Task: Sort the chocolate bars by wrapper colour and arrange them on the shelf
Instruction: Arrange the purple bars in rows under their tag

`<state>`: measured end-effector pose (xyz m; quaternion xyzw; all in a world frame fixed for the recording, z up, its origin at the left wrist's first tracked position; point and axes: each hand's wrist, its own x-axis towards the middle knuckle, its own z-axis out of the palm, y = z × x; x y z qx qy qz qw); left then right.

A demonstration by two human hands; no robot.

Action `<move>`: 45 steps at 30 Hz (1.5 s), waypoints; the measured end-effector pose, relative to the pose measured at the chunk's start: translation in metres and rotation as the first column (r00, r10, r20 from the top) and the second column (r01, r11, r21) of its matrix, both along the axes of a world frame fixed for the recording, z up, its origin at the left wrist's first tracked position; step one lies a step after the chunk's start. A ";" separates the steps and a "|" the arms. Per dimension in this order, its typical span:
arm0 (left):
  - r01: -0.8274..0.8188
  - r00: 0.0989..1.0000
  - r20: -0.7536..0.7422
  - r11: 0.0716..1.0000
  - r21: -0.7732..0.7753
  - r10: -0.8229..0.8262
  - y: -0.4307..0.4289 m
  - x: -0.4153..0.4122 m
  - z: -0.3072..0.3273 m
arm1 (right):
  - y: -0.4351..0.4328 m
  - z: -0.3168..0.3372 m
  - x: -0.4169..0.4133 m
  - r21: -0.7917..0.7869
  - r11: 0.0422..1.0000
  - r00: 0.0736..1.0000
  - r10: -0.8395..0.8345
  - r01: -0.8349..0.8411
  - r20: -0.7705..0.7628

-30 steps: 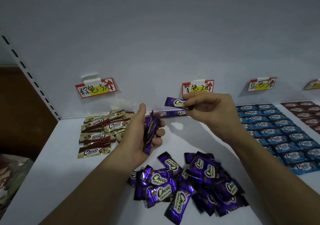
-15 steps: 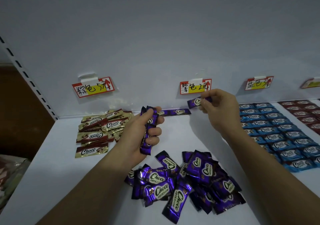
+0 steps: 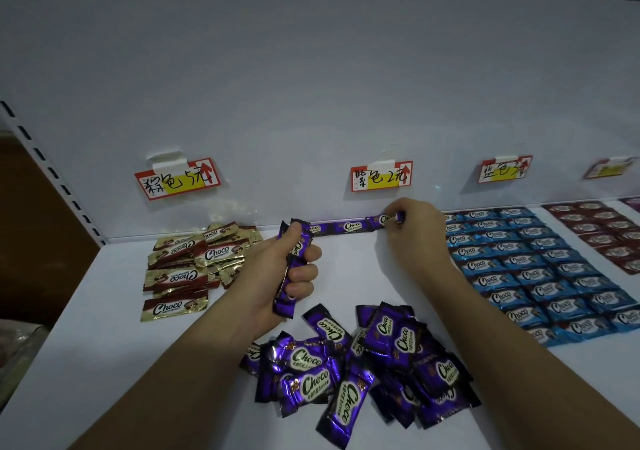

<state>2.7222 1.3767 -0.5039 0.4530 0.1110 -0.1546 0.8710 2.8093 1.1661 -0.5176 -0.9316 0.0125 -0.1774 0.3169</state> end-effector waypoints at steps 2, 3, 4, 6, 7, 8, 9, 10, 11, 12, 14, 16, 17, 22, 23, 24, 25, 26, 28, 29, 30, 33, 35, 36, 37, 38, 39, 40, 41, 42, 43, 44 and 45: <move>0.016 1.000 -0.011 1.000 0.005 -0.016 0.001 0.000 0.000 | 0.005 -0.003 -0.004 -0.031 0.999 1.000 -0.021 0.021 -0.002; 0.023 1.000 -0.016 1.000 0.008 -0.023 0.000 0.000 0.000 | 0.006 -0.004 -0.006 -0.053 0.998 1.000 -0.023 0.023 0.007; 0.029 0.999 -0.020 1.000 0.005 -0.029 0.000 0.000 0.000 | 0.007 -0.005 -0.008 -0.084 0.996 1.000 -0.017 0.018 0.016; 0.039 0.999 -0.024 0.999 -0.010 -0.039 0.000 0.000 0.000 | 0.009 -0.003 -0.011 -0.145 0.989 0.999 0.007 -0.002 0.035; 0.042 0.999 -0.026 0.999 -0.017 -0.043 0.000 0.000 0.000 | 0.009 -0.002 -0.012 -0.171 0.985 0.998 0.028 -0.019 0.053; 0.045 0.999 -0.028 0.999 -0.022 -0.046 0.001 0.000 0.000 | 0.010 -0.002 -0.013 -0.205 0.978 0.995 0.059 -0.043 0.076; 0.047 0.998 -0.030 0.999 -0.025 -0.047 0.001 0.000 0.000 | 0.010 -0.003 -0.014 -0.247 0.966 0.991 0.098 -0.072 0.095; 0.048 0.998 -0.030 0.998 -0.029 -0.049 0.001 0.000 0.000 | 0.009 -0.005 -0.015 -0.290 0.952 0.985 0.133 -0.097 0.106; 0.049 0.998 -0.031 0.998 -0.033 -0.050 0.002 0.001 0.000 | 0.009 -0.007 -0.016 -0.317 0.942 0.983 0.151 -0.112 0.101; 0.048 0.998 -0.031 0.998 -0.034 -0.050 0.002 0.001 0.000 | 0.008 -0.007 -0.016 -0.318 0.941 0.985 0.151 -0.117 0.085; 0.047 0.998 -0.030 0.998 -0.037 -0.048 0.002 0.001 -0.001 | 0.007 -0.008 -0.017 -0.301 0.947 0.989 0.134 -0.111 0.055; 0.046 0.999 -0.027 0.998 -0.045 -0.047 0.002 0.001 -0.001 | 0.006 -0.008 -0.017 -0.291 0.951 0.992 0.122 -0.105 0.042; 0.048 0.998 -0.026 0.997 -0.057 -0.049 0.002 0.002 -0.001 | 0.007 -0.008 -0.017 -0.285 0.952 0.992 0.123 -0.107 0.040; 0.071 0.997 0.023 0.985 -0.157 -0.068 0.002 0.000 0.000 | 0.006 -0.011 -0.015 -0.267 0.959 0.992 0.118 -0.100 0.053; 0.075 0.997 0.034 0.984 -0.160 -0.071 0.002 0.000 0.000 | 0.006 -0.012 -0.014 -0.261 0.960 0.992 0.116 -0.098 0.054; 0.083 0.996 0.045 0.984 -0.156 -0.077 0.002 0.000 -0.001 | 0.005 -0.012 -0.014 -0.256 0.962 0.992 0.115 -0.097 0.054; 0.093 0.995 0.053 0.985 -0.147 -0.086 0.002 -0.001 0.000 | 0.005 -0.012 -0.014 -0.251 0.963 0.992 0.114 -0.098 0.049; 0.100 0.994 0.057 0.987 -0.125 -0.094 0.001 -0.001 0.001 | 0.004 -0.013 -0.014 -0.246 0.964 0.993 0.112 -0.099 0.039; 0.112 0.992 0.067 0.993 -0.036 -0.109 0.001 -0.003 0.004 | 0.004 -0.014 -0.013 -0.234 0.967 0.993 0.112 -0.103 0.027; 0.117 0.990 0.073 0.993 0.022 -0.118 0.000 -0.004 0.006 | 0.004 -0.012 -0.014 -0.224 0.968 0.992 0.121 -0.109 0.038; 0.118 0.989 0.079 0.990 0.075 -0.124 0.000 -0.005 0.008 | 0.004 -0.008 -0.015 -0.208 0.970 0.987 0.142 -0.125 0.071; 0.097 0.985 0.126 0.980 0.176 -0.120 -0.001 -0.008 0.010 | 0.008 0.012 -0.026 -0.005 0.957 0.941 0.285 -0.289 0.182; 0.078 0.978 0.168 0.967 0.243 -0.122 0.000 -0.009 0.009 | 0.014 0.028 -0.038 0.256 0.842 0.879 0.463 -0.476 0.113; 0.075 0.974 0.184 0.957 0.281 -0.131 0.000 -0.009 0.007 | 0.018 0.034 -0.043 0.361 0.763 0.833 0.548 -0.536 0.078; 0.078 0.970 0.195 0.946 0.316 -0.145 -0.001 -0.008 0.005 | 0.022 0.038 -0.047 0.429 0.702 0.795 0.604 -0.568 0.063; 0.084 0.966 0.203 0.935 0.345 -0.162 -0.001 -0.008 0.004 | 0.025 0.038 -0.049 0.471 0.667 0.774 0.630 -0.578 0.057; 0.088 0.962 0.209 0.927 0.366 -0.174 -0.002 -0.008 0.003 | 0.027 0.038 -0.050 0.495 0.654 0.770 0.636 -0.573 0.051; 0.086 0.961 0.214 0.923 0.376 -0.177 -0.002 -0.008 0.003 | 0.028 0.037 -0.050 0.513 0.653 0.776 0.629 -0.558 0.045; 0.081 0.962 0.215 0.924 0.374 -0.171 -0.003 -0.009 0.003 | 0.028 0.037 -0.049 0.535 0.651 0.787 0.615 -0.539 0.045; 0.073 0.964 0.212 0.928 0.365 -0.159 -0.003 -0.008 0.003 | 0.026 0.036 -0.047 0.561 0.650 0.804 0.592 -0.513 0.050; 0.064 0.968 0.205 0.933 0.354 -0.144 -0.002 -0.008 0.003 | 0.023 0.037 -0.046 0.585 0.651 0.824 0.564 -0.485 0.057; 0.051 0.972 0.199 0.937 0.344 -0.126 -0.002 -0.007 0.003 | 0.019 0.039 -0.045 0.604 0.653 0.845 0.532 -0.456 0.063; 0.033 0.975 0.196 0.941 0.336 -0.105 -0.001 -0.007 0.003 | 0.015 0.041 -0.043 0.624 0.651 0.860 0.506 -0.432 0.066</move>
